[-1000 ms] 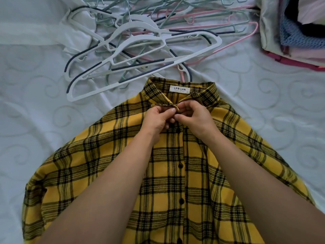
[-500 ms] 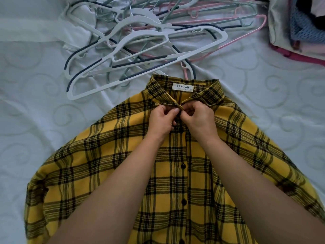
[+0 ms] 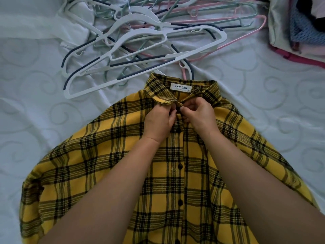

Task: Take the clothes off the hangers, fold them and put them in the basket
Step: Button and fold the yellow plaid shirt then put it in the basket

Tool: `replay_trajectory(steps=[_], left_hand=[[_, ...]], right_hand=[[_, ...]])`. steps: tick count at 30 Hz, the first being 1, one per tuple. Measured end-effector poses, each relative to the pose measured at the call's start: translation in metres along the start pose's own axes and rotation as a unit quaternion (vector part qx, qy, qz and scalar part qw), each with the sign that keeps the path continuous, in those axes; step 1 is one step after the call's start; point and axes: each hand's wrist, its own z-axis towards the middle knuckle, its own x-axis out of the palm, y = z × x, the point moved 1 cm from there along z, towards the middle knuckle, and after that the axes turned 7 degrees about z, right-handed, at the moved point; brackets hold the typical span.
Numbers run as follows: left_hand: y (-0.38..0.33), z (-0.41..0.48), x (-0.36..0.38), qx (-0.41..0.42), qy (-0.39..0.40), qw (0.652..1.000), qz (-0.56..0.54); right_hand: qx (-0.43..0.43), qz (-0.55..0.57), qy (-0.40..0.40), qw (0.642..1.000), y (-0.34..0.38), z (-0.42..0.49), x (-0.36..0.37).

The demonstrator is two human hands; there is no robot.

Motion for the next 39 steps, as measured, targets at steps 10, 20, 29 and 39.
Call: replay_trajectory(steps=[10, 20, 29, 39], left_hand=[[0.126, -0.049, -0.077, -0.201, -0.089, 0.975, 0.029], [0.122, -0.011, -0.092, -0.22, 0.125, 0.957, -0.139], [0.143, -0.029, -0.126, -0.163, 0.118, 0.974, -0.107], [0.13, -0.075, -0.167, -0.219, 0.261, 0.909, -0.239]], right_hand=[[-0.084, -0.14, -0.138, 0.977, -0.035, -0.05, -0.097], [0.207, 0.011, 0.054, 0.977, -0.018, -0.018, -0.125], [0.111, -0.114, 0.091, 0.983, -0.001, -0.035, -0.171], [0.065, -0.017, 0.016, 0.998, 0.034, -0.088, -0.182]])
